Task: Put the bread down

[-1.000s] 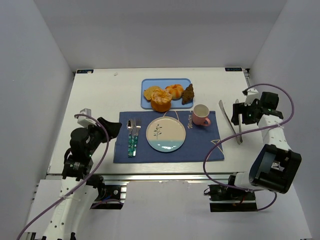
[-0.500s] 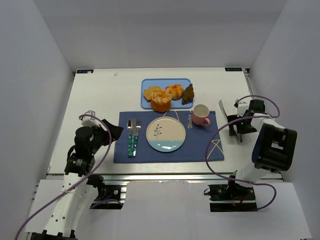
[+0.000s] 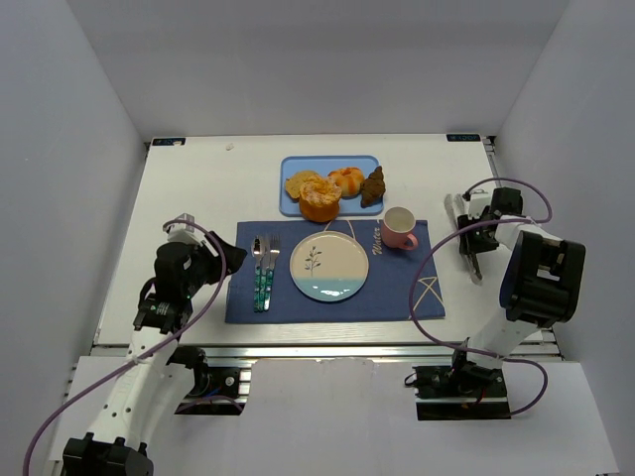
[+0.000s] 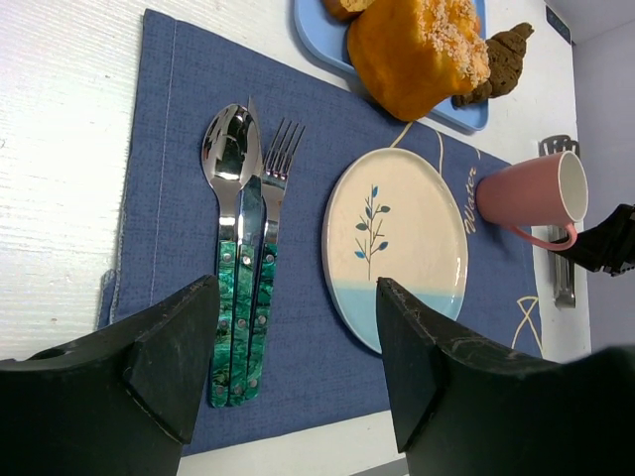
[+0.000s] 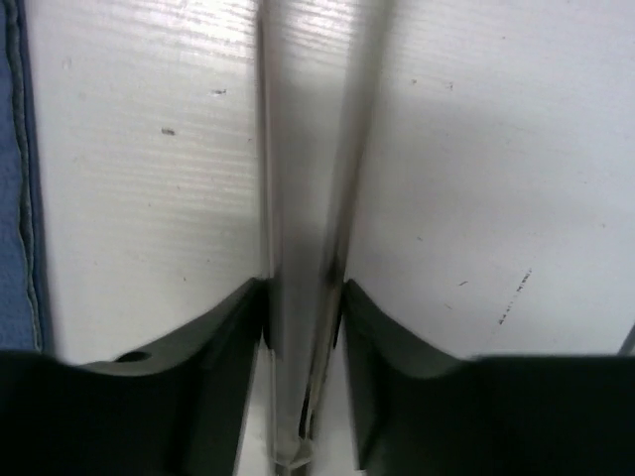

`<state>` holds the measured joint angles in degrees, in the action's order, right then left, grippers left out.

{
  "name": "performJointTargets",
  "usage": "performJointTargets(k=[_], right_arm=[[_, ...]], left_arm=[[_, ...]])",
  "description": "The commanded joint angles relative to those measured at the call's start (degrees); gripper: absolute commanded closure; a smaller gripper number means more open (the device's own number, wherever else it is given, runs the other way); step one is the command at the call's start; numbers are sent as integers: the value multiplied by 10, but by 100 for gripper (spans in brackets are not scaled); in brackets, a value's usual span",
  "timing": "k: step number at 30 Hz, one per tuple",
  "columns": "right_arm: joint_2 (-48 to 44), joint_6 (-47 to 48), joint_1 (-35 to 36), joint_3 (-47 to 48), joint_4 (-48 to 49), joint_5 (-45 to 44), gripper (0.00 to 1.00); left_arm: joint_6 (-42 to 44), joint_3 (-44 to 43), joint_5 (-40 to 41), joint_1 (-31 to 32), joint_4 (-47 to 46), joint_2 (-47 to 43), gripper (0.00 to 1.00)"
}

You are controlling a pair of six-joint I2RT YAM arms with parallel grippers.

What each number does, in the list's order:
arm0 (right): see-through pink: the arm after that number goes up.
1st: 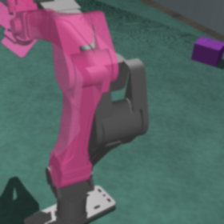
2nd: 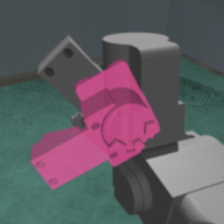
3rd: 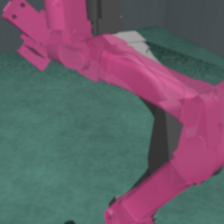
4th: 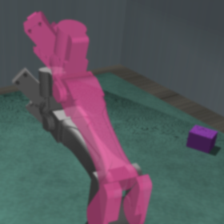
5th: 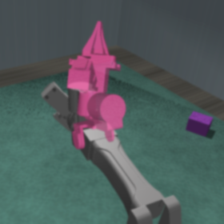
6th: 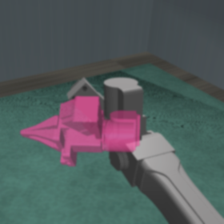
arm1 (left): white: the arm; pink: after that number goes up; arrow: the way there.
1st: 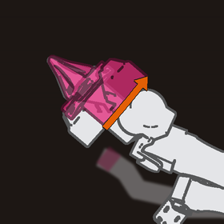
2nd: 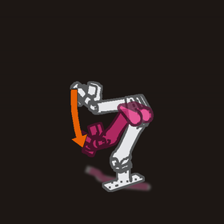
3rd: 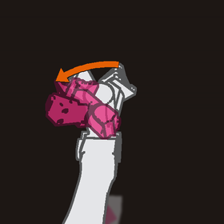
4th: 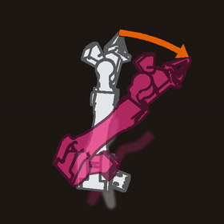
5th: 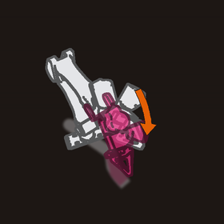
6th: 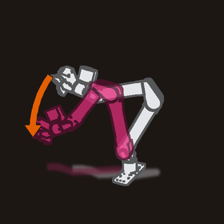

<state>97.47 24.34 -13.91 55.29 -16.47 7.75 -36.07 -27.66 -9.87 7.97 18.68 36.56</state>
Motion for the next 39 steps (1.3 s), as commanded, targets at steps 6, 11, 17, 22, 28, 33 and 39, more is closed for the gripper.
performJointTargets(k=[6, 11, 17, 22, 28, 33, 39], right_arm=[[-54, -10, 0, -5, 3, 27, 84], [-99, -55, 2, 87, -36, 110, 81], [-62, -156, 41, 243, -75, 190, 60], [-36, -215, 118, 301, -56, 214, 48], [21, -237, 188, 371, -41, 201, 49], [46, -219, 216, 385, -43, 197, 50], [56, -84, 277, 397, -94, 148, 49]], left_arm=[[3, -15, -2, -2, -5, -11, 27], [0, -13, -8, -2, -9, -16, 27], [-2, -15, -11, -3, -17, -10, 27], [0, -27, -7, -2, -7, -10, 27], [-1, -37, -2, -2, 3, -10, 27], [0, -45, 6, -2, 21, -14, 27], [-2, -45, 11, -2, 36, -21, 27]])
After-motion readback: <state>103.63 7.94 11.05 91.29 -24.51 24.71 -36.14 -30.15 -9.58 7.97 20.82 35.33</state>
